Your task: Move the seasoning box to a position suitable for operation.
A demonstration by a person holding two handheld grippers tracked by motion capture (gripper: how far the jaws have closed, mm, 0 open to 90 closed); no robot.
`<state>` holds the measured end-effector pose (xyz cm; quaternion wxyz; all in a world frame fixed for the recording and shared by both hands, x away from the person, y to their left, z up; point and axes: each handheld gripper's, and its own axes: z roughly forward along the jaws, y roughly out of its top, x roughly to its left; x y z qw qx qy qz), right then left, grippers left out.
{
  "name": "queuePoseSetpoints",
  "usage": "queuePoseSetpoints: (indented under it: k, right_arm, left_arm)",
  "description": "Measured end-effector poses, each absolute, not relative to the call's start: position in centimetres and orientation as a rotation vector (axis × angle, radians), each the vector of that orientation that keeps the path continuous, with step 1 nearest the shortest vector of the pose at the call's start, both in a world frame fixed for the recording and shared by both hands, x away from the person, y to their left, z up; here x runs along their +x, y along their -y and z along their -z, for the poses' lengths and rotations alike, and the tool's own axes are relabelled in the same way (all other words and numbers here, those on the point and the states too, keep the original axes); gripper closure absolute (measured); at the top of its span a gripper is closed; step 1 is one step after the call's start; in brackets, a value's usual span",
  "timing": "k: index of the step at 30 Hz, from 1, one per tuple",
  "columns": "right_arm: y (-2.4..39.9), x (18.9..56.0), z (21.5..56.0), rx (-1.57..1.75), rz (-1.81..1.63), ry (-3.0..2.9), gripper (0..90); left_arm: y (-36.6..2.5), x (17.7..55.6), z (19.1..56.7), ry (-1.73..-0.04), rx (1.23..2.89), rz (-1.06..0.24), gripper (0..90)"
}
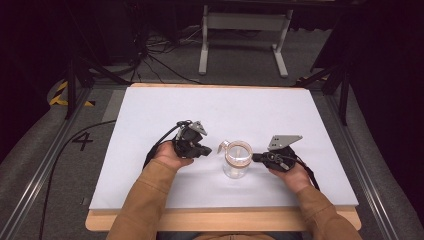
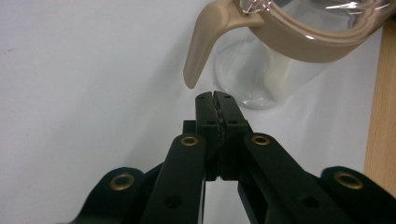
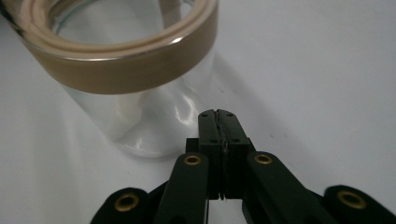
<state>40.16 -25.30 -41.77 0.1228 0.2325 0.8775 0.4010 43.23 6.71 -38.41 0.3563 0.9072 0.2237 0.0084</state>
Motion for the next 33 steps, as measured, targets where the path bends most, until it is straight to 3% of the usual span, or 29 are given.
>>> queuePoseSetpoints:
  k: [33]
  right_arm:
    - [21.9,37.5,41.7,0.547,-1.141,-2.687,89.8]
  left_arm:
    - [-6.8,44.1,39.2,-0.622,2.331,-0.053,87.7]
